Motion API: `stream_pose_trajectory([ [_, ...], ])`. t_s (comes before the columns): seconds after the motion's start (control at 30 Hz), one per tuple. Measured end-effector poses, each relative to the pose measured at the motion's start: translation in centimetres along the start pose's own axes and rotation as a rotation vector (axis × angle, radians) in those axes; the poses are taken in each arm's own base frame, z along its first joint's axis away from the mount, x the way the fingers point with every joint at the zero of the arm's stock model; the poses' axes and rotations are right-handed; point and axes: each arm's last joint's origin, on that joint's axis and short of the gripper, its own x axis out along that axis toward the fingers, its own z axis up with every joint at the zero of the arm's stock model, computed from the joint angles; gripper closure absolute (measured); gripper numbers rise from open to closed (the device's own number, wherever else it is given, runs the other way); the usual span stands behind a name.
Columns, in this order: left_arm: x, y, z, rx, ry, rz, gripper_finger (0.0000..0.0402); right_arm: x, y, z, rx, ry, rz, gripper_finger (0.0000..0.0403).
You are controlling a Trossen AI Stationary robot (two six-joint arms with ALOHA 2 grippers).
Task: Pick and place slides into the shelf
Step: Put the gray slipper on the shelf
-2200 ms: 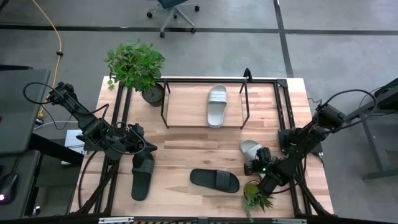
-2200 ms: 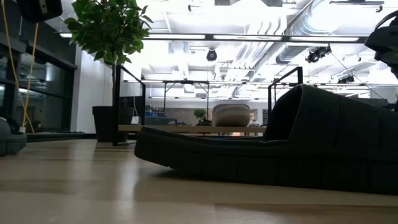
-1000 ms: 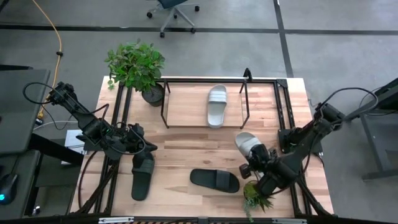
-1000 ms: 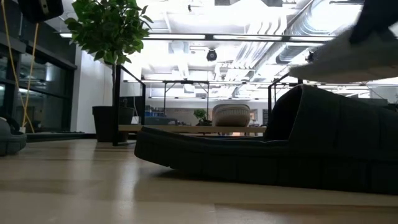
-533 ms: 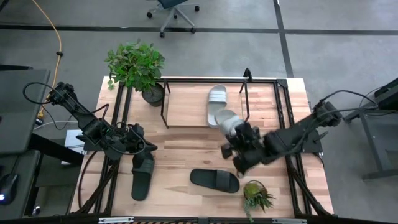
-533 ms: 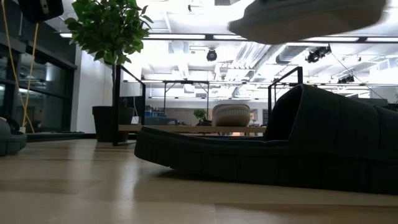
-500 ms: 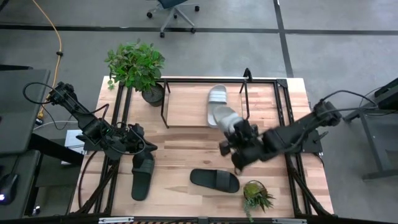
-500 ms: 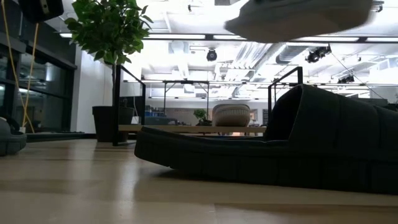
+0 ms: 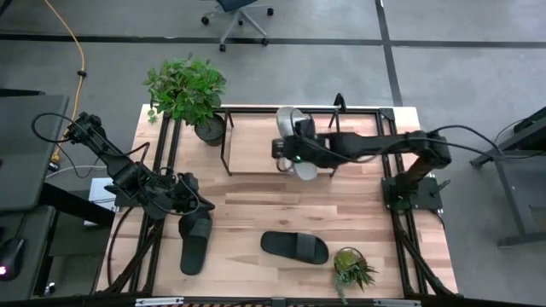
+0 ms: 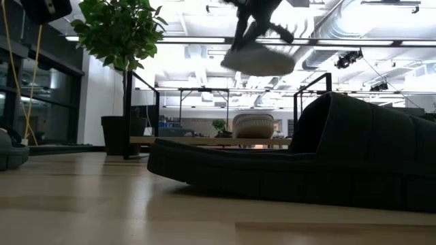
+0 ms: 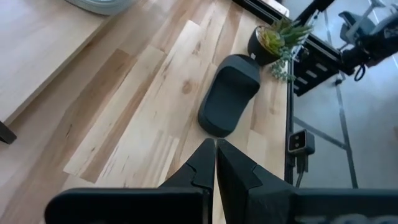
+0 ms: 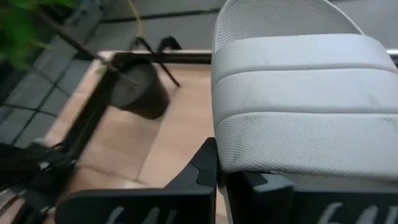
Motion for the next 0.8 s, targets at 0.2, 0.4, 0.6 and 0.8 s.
stream_pose_trajectory([
  [0.2,0.0,0.1,-0.1,0.014,0.014,0.005,0.0396,4.5,-0.7,-0.6,0.050,0.062,-0.086,0.0403],
  [0.4,0.0,0.3,-0.4,0.051,0.061,0.003,0.0396,5.2,-1.2,-0.8,0.058,0.064,-0.131,0.0403],
  [0.6,0.0,0.4,-0.5,0.063,0.088,0.010,0.0396,4.6,-2.0,-0.6,0.060,0.060,-0.205,0.0403],
  [0.8,0.0,0.5,-0.6,0.065,0.091,0.015,0.0396,4.5,-2.4,-0.8,0.065,0.070,-0.246,0.0403],
])
